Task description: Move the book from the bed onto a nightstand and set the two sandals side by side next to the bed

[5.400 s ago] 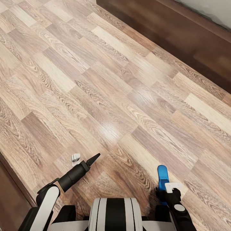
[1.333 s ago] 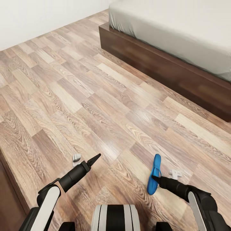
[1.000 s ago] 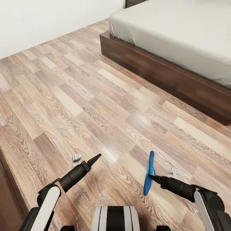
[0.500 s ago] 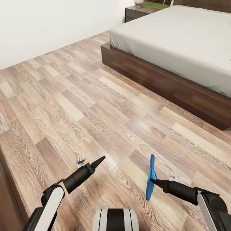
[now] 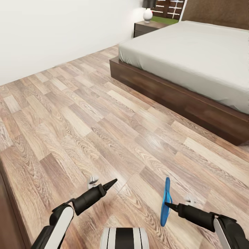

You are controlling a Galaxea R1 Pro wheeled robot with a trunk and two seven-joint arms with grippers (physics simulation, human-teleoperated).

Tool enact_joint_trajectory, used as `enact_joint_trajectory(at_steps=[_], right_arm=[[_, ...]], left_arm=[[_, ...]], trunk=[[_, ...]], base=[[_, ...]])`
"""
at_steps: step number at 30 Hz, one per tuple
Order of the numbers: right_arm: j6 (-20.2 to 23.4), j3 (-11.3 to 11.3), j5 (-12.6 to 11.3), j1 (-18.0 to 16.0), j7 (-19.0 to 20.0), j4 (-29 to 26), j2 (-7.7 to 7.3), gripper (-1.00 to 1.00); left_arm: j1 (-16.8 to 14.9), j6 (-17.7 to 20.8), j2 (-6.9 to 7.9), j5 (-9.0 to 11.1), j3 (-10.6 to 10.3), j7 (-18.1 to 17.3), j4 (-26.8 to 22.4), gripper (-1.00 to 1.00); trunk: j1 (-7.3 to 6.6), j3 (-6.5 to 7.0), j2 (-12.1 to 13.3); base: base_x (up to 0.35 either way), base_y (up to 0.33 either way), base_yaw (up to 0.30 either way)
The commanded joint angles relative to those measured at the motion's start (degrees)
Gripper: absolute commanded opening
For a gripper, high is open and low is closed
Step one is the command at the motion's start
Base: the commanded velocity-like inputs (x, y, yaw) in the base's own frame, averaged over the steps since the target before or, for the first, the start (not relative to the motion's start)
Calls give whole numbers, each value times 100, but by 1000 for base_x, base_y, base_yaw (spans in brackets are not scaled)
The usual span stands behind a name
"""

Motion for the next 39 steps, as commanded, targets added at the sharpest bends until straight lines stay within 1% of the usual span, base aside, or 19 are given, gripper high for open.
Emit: enact_joint_trajectory(at_steps=[1,2,4,6,8,10,12,16,17,18,20,21,26,39], right_arm=[[-53,-9,-46,-3,11,190,1,-100],[-111,-10,-40,-3,11,285,1,-100],[-382,-13,8,-3,3,676,0,-100],[-670,-14,121,-3,-7,1127,0,-100],[-869,-14,213,-3,-5,1438,0,-100],[-1067,-15,279,-3,5,1652,0,-100],[-1165,-15,306,-3,12,1739,0,-100],[-1229,-21,319,-3,16,1831,-10,-100],[-1335,-18,314,-3,20,1887,-132,-100],[-1403,-11,311,-3,22,1906,-205,-100],[-1513,-2,297,-3,25,1931,-343,-100],[-1529,-7,290,-3,30,1936,-369,-100],[-1513,-60,274,-3,44,1921,-408,-100],[-1505,-85,237,-3,35,1875,-399,-100]], left_arm=[[-2,32,8,-129,-3,6,54,100],[-2,30,11,-220,-3,5,72,100],[-2,31,39,-581,-1,0,118,100],[-2,24,71,-843,-2,1,147,100],[-2,17,79,-956,-7,4,166,100],[-2,20,84,-1027,-10,-3,176,100],[-2,22,86,-1056,-11,-8,178,100],[-2,18,87,-1073,-15,-7,187,100],[-2,18,87,-1075,-19,-7,188,100],[-2,18,87,-1075,-20,-6,188,100],[-2,23,87,-1076,-21,-6,186,100],[-2,25,87,-1076,-21,-6,188,100],[-2,26,87,-1076,-21,-6,189,100],[-2,10,72,-1075,-36,2,260,100]], trunk=[[-4,20,0],[-6,42,1],[-11,86,4],[-17,131,7],[-22,175,10],[-27,219,12],[-32,264,15],[-42,352,20],[-45,374,22],[-47,397,23],[-53,441,26],[-55,463,27],[-68,574,34],[-102,862,51]], base=[[0,0,0],[0,0,0],[0,0,0],[0,0,0],[0,0,0],[0,0,0],[0,0,0],[0,0,0],[0,0,0],[0,0,0],[0,0,0],[0,0,0],[0,0,0],[0,0,0]])
